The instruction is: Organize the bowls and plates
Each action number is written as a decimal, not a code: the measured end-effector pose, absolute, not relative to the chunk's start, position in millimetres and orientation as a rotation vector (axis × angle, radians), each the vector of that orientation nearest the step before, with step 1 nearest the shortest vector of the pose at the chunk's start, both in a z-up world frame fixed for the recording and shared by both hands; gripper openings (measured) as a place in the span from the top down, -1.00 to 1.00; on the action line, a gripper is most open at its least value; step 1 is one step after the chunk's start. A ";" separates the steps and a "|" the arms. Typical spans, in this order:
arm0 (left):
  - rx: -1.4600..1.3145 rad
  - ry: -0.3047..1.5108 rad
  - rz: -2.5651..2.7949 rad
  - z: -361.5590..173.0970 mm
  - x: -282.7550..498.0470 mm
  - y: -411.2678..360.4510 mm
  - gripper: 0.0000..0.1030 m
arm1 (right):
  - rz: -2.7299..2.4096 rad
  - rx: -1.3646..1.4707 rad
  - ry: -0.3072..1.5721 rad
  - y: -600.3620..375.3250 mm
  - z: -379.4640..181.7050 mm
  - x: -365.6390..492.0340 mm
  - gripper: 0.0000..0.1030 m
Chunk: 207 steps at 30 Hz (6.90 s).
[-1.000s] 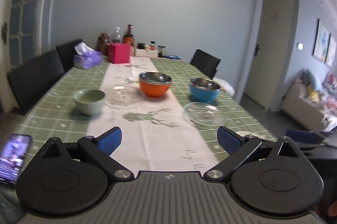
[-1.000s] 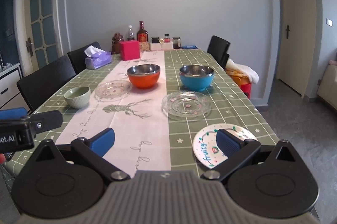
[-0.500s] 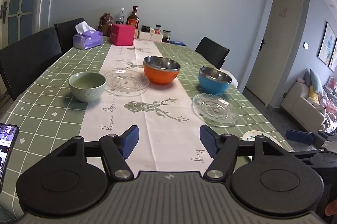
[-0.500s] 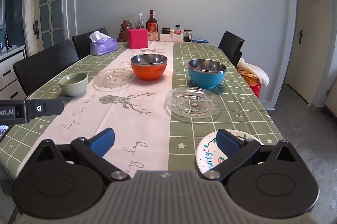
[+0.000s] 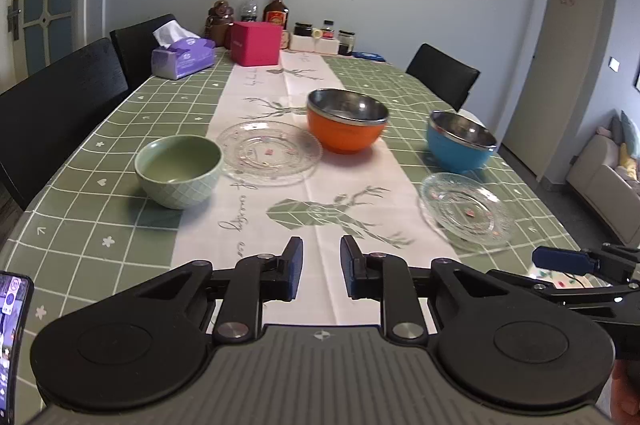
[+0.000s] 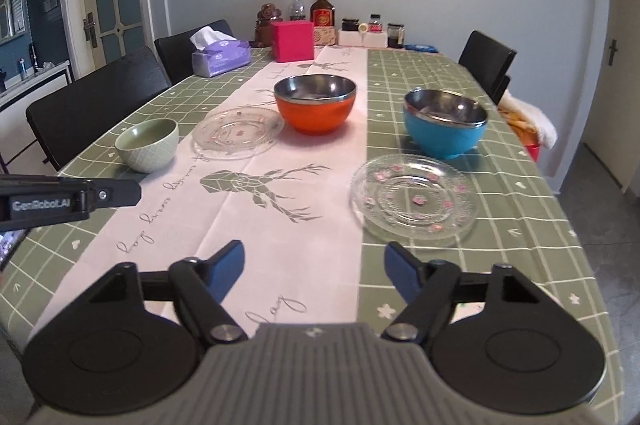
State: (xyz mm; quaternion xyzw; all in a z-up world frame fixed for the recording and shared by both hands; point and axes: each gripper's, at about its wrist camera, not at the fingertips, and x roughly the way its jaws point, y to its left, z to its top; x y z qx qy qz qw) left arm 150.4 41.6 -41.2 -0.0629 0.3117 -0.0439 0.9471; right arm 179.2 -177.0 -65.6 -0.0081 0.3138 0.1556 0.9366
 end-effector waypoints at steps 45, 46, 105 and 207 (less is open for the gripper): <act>-0.228 0.897 -0.066 -60.1 463.2 43.4 0.25 | 0.155 0.251 0.994 -144.1 -78.0 524.6 0.22; -0.227 0.902 -0.064 -61.5 464.6 42.3 0.29 | 0.154 0.262 1.001 -144.9 -80.2 525.9 0.33; -0.160 1.042 0.021 -40.4 181.8 84.0 0.73 | 0.429 0.166 1.139 -103.7 -77.1 258.8 0.71; -0.148 0.954 -0.131 59.1 335.2 -61.2 0.82 | 0.161 0.253 1.038 -257.4 32.5 387.9 0.89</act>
